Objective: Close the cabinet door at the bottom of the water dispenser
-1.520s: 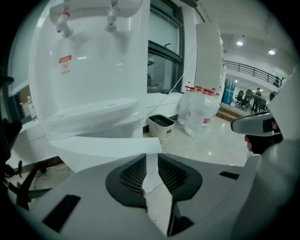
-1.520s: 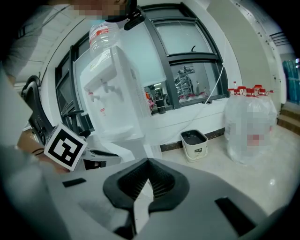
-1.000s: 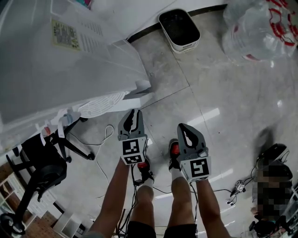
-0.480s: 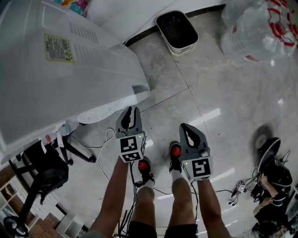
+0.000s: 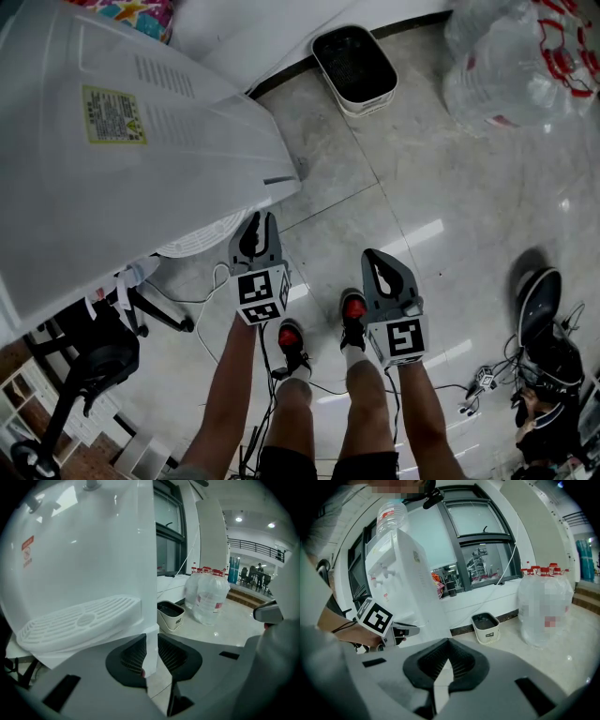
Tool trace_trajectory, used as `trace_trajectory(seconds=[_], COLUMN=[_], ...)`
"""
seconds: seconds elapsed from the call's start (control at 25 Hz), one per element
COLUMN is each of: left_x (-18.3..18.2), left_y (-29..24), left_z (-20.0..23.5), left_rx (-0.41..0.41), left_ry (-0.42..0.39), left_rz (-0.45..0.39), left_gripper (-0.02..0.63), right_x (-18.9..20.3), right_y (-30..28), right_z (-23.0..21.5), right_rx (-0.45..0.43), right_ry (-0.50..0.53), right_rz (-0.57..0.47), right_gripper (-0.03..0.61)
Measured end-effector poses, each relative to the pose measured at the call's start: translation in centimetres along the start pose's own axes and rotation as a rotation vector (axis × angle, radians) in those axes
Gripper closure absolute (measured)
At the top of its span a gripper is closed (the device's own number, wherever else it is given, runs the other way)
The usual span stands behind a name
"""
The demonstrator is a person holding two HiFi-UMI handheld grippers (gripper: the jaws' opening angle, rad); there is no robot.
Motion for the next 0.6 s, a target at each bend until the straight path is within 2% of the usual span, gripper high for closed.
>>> trace_trajectory(seconds=[0.24, 0.36, 0.6], left_x=[-0.6, -0.6, -1.1], left_y=[-0.4, -0.3, 0.7], left_z=[0.1, 0.0, -0.4], left_rx=[0.000, -0.001, 0.013], left_ry=[-0.010, -0.008, -0.005], left_rz=[-0.010, -0.009, -0.002], left_gripper=[0.525, 0.525, 0.525], right_x=[-0.2, -0.4, -1.4], right_y=[0.1, 0.1, 1.2], right_z=[-0.3, -0.2, 0.2], right_rx=[0.004, 0.002, 0.012], right_ry=[0.000, 0.012, 0.008], right_rz=[0.025, -0.004, 0.054], right_gripper=[0.566, 0.566, 0.566])
Point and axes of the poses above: the fingertips, and each gripper's own axes: y backward along the fingers, z to its left, x out of its underside, the point moved 8 cm from there along y, backward along the fingers, and after that the axes turned 13 degrees about -x, right-handed, at the moved point
